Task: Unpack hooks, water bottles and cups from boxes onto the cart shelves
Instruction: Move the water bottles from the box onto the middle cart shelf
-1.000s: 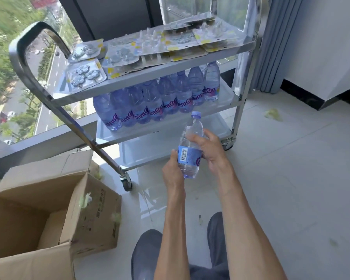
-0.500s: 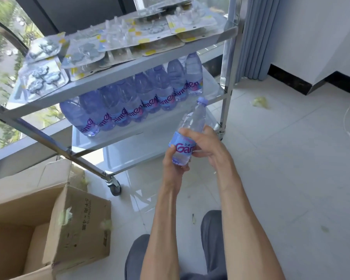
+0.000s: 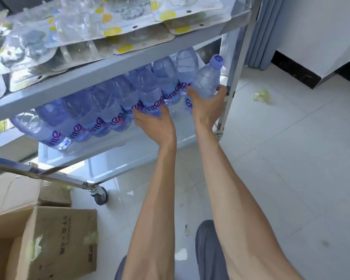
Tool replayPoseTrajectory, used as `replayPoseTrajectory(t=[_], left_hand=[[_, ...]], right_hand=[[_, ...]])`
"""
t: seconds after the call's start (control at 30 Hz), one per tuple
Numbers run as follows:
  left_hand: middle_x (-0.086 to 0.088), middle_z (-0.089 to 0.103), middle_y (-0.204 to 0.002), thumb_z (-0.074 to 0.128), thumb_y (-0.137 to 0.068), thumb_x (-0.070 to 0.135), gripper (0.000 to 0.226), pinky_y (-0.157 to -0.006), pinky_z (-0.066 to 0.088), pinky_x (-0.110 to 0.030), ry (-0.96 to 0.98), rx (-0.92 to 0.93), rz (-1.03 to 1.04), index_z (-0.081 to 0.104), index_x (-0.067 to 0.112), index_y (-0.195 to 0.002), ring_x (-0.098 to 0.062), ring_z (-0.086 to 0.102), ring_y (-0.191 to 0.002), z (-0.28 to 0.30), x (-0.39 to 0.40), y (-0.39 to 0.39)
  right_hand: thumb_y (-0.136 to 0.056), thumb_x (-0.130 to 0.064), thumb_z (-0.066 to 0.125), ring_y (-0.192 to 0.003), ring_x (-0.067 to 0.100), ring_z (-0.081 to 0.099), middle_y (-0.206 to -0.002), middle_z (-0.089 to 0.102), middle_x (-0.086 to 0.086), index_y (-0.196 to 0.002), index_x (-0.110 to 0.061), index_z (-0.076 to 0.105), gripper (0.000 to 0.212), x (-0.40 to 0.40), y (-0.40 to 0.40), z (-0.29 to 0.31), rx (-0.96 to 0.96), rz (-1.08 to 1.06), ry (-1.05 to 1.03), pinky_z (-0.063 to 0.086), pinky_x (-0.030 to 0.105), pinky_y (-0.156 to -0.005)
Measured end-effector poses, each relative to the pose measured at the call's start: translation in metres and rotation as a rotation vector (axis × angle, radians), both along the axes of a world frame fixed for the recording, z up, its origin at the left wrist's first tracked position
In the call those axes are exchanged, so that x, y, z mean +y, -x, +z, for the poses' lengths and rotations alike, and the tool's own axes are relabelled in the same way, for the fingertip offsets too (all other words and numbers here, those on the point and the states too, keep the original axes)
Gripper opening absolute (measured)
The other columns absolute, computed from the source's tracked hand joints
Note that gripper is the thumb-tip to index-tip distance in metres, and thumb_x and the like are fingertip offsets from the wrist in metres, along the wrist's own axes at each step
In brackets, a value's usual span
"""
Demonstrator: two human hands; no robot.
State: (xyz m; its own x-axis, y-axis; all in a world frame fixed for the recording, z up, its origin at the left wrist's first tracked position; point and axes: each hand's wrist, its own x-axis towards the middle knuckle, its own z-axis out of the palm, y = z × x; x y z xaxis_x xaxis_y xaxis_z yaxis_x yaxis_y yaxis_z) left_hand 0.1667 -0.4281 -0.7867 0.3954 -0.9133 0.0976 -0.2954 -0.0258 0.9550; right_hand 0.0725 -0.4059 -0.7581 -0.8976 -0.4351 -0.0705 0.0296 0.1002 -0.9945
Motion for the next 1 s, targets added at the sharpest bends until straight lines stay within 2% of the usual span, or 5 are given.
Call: replayPoseTrajectory(t=[0.17,0.37,0.7,0.9,1.0], left_hand=[[-0.024,0.027,-0.152,0.078,-0.082,0.02,0.097,-0.11,0.036,-0.044,-0.096,-0.147,-0.049,0.016,0.0,-0.154,-0.039,0.029,-0.14,-0.023,-0.009,0.009],[-0.021,0.02,-0.156,0.079,-0.08,0.016,0.106,-0.104,0.041,-0.038,-0.154,-0.33,-0.07,0.007,0.008,-0.157,-0.037,0.036,-0.138,-0.039,-0.009,0.002],[-0.017,0.024,-0.155,0.07,-0.081,0.01,0.099,-0.097,0.048,-0.041,-0.2,-0.329,-0.068,0.008,0.013,-0.158,-0.037,0.047,-0.128,-0.033,-0.01,-0.005],[-0.016,0.024,-0.155,0.068,-0.081,0.012,0.095,-0.093,0.049,-0.038,-0.197,-0.307,-0.064,0.011,0.011,-0.157,-0.038,0.05,-0.124,-0.032,-0.009,-0.006],[-0.016,0.025,-0.155,0.068,-0.081,0.014,0.094,-0.09,0.046,-0.034,-0.204,-0.307,-0.052,0.013,0.011,-0.156,-0.037,0.053,-0.119,-0.031,-0.011,-0.007]], right_hand=[[-0.067,-0.032,0.086,-0.079,0.007,0.066,-0.097,0.069,-0.005,-0.114,-0.017,0.052,0.06,-0.031,-0.006,-0.012,0.103,0.051,0.067,0.051,0.014,-0.065],[-0.074,-0.034,0.082,-0.099,0.018,0.065,-0.111,0.069,-0.001,-0.123,-0.015,0.052,0.061,-0.054,-0.012,-0.023,0.207,0.077,0.063,0.056,0.037,-0.086],[-0.077,-0.036,0.08,-0.116,0.021,0.059,-0.127,0.063,0.0,-0.137,-0.014,0.046,0.073,-0.064,-0.006,-0.032,0.251,0.132,0.045,0.05,0.04,-0.098],[-0.083,-0.033,0.076,-0.109,0.017,0.062,-0.124,0.064,-0.002,-0.137,-0.013,0.045,0.065,-0.062,0.004,-0.041,0.299,0.224,0.063,0.04,0.003,-0.082],[-0.085,-0.027,0.076,-0.117,0.019,0.059,-0.131,0.061,0.002,-0.143,-0.011,0.041,0.069,-0.063,0.005,-0.045,0.299,0.248,0.085,0.039,0.008,-0.092]])
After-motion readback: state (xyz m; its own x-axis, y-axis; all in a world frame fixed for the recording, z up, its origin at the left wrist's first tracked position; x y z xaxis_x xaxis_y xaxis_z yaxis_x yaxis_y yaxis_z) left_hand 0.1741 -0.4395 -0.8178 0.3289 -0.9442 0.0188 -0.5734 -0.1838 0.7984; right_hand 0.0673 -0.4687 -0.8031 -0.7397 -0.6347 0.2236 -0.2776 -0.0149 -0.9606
